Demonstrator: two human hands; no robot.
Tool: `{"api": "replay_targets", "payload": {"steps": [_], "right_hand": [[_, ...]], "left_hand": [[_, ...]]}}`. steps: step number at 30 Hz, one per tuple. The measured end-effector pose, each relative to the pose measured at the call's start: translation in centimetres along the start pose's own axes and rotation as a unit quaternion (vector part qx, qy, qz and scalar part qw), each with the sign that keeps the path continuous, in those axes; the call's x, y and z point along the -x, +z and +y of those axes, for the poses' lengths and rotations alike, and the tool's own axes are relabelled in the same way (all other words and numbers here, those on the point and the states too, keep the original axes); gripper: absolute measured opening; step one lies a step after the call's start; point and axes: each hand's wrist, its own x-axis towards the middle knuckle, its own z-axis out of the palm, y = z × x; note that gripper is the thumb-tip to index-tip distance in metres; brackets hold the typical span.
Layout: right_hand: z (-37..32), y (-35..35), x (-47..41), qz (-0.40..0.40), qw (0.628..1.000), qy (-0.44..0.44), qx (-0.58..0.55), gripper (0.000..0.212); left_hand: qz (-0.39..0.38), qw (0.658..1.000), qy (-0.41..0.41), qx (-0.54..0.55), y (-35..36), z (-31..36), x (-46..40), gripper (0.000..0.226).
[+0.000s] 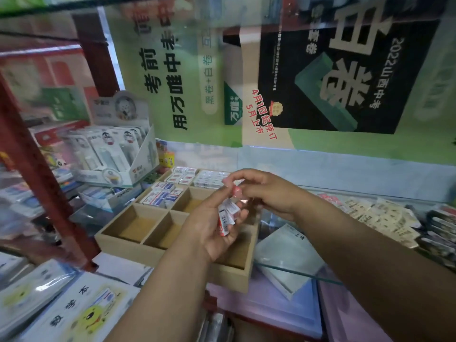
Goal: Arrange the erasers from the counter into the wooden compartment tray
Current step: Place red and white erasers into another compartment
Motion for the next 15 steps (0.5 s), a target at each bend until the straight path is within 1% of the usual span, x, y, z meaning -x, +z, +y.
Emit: {"api": "replay_targets", "payload": {"steps": [3, 4, 6, 8, 9, 10, 12, 13, 15], "right_hand": [[0.5, 1.9, -1.1, -0.024, 0.995, 0.010, -0.096, 0.018], [0.6, 2.5, -1.4, -0.023, 0.994, 0.010, -0.106, 0.017], [0.7, 3.7, -2.1, -0.022, 0.992, 0.012, -0.122, 0.022], [0.6, 4.7, -2.8, -0.021, 0.987, 0.025, -0.160, 0.032], [0.6, 5.1, -3.1, -0.018, 0.983, 0.031, -0.181, 0.034], [0.7, 5.5, -3.4, -0.014, 0.980, 0.033, -0.197, 0.031], [0.9, 6.3, -4.2, 0.002, 0.978, 0.026, -0.206, 0.017], [1.0, 6.6, -4.6, 0.012, 0.980, 0.021, -0.197, 0.013], [1.2, 6.8, -5.5, 0.040, 0.988, 0.016, -0.148, 0.021]], "left_hand": [[0.039, 0.999, -0.005, -0.009, -1.7, 0.8, 0.7, 0.021], [0.050, 0.999, -0.007, -0.009, -2.4, 1.0, 0.8, 0.022], [0.065, 0.998, -0.008, -0.003, -3.4, 1.4, 1.2, 0.023], [0.071, 0.997, 0.001, 0.017, -4.3, 1.9, 1.5, 0.022], [0.071, 0.997, 0.007, 0.030, -4.6, 2.2, 1.7, 0.022], [0.070, 0.997, 0.014, 0.043, -4.9, 2.4, 1.9, 0.022], [0.079, 0.994, 0.035, 0.063, -5.8, 2.8, 2.1, 0.022], [0.087, 0.992, 0.049, 0.072, -6.3, 3.1, 2.2, 0.020], [0.097, 0.988, 0.081, 0.087, -7.4, 3.7, 2.3, 0.017]]}}
